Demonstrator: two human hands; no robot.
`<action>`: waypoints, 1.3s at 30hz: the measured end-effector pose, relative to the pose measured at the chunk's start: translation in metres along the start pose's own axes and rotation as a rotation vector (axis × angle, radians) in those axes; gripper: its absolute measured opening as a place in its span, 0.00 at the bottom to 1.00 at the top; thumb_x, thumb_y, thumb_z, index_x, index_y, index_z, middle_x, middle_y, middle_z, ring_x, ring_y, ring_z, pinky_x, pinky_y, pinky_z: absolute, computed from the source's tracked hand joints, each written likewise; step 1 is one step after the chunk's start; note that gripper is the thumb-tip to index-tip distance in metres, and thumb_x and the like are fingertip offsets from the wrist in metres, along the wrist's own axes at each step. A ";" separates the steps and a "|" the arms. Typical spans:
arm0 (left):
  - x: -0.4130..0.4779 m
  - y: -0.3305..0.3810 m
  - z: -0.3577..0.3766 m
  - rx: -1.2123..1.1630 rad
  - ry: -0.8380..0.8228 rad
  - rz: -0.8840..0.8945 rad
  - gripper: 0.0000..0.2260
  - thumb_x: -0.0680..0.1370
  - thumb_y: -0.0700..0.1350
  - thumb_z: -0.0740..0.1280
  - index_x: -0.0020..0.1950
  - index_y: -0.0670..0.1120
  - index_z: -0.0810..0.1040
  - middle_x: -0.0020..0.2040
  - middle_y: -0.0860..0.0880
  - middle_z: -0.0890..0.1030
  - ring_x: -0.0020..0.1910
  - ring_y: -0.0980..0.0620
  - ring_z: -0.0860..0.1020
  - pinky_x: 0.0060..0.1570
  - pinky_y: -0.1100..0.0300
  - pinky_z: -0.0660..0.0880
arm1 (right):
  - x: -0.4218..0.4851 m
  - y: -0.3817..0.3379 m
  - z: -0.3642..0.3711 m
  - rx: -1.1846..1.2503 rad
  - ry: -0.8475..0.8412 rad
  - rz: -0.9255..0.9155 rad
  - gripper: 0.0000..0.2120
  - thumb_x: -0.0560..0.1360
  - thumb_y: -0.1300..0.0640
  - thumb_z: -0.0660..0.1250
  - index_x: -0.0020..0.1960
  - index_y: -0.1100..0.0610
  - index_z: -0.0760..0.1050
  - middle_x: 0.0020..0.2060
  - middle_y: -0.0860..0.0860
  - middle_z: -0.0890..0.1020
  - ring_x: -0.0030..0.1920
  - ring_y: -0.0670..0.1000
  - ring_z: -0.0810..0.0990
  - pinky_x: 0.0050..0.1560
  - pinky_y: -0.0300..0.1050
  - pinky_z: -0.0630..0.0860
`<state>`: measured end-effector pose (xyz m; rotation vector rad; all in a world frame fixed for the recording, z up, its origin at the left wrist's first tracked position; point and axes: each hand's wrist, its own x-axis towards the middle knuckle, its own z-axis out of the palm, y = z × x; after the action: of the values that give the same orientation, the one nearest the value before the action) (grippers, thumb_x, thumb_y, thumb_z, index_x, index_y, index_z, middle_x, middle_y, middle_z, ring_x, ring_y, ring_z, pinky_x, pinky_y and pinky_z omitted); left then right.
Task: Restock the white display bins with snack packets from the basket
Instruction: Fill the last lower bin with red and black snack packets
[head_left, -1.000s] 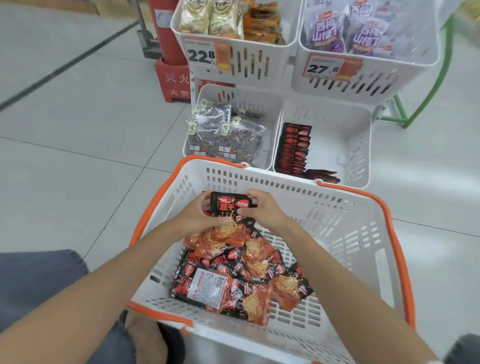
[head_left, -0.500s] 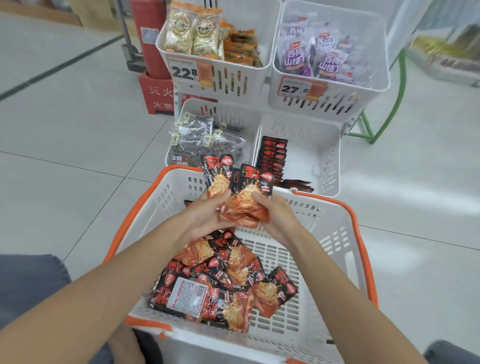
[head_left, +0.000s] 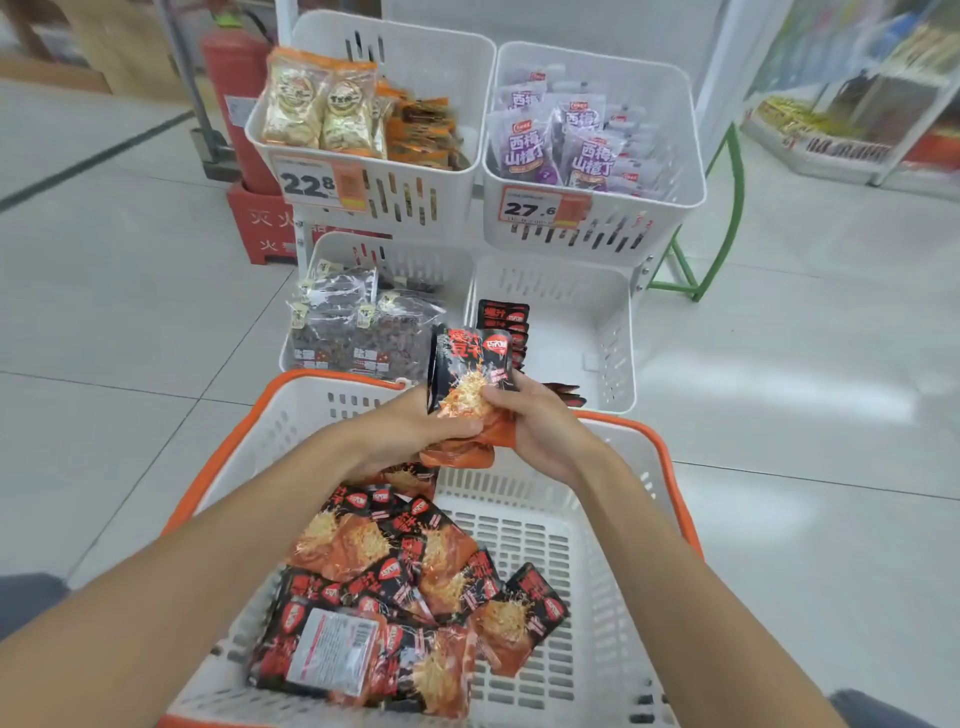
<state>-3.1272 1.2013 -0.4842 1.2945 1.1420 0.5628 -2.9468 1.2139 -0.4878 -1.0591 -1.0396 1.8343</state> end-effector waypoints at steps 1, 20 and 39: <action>0.010 0.007 0.001 0.070 0.005 0.031 0.23 0.73 0.51 0.75 0.65 0.49 0.74 0.57 0.47 0.83 0.56 0.48 0.82 0.62 0.46 0.76 | 0.002 -0.008 -0.009 -0.033 -0.009 -0.014 0.12 0.79 0.66 0.62 0.62 0.61 0.73 0.46 0.54 0.84 0.45 0.52 0.83 0.49 0.46 0.80; 0.220 -0.019 -0.012 1.285 0.162 0.232 0.55 0.66 0.74 0.65 0.80 0.51 0.39 0.80 0.46 0.37 0.78 0.48 0.33 0.75 0.46 0.33 | 0.140 -0.002 -0.201 -0.471 -0.023 0.181 0.21 0.72 0.63 0.72 0.63 0.56 0.73 0.59 0.52 0.78 0.61 0.52 0.76 0.66 0.52 0.68; 0.212 -0.022 -0.016 1.136 0.260 0.311 0.49 0.67 0.73 0.64 0.80 0.56 0.48 0.81 0.47 0.43 0.79 0.50 0.39 0.77 0.50 0.37 | 0.118 -0.026 -0.185 -0.898 0.087 0.167 0.27 0.73 0.38 0.69 0.69 0.37 0.67 0.74 0.43 0.63 0.74 0.48 0.60 0.71 0.44 0.58</action>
<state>-3.0647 1.3849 -0.5742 2.4511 1.5629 0.2797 -2.8162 1.3778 -0.5582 -1.7535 -1.8323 1.4054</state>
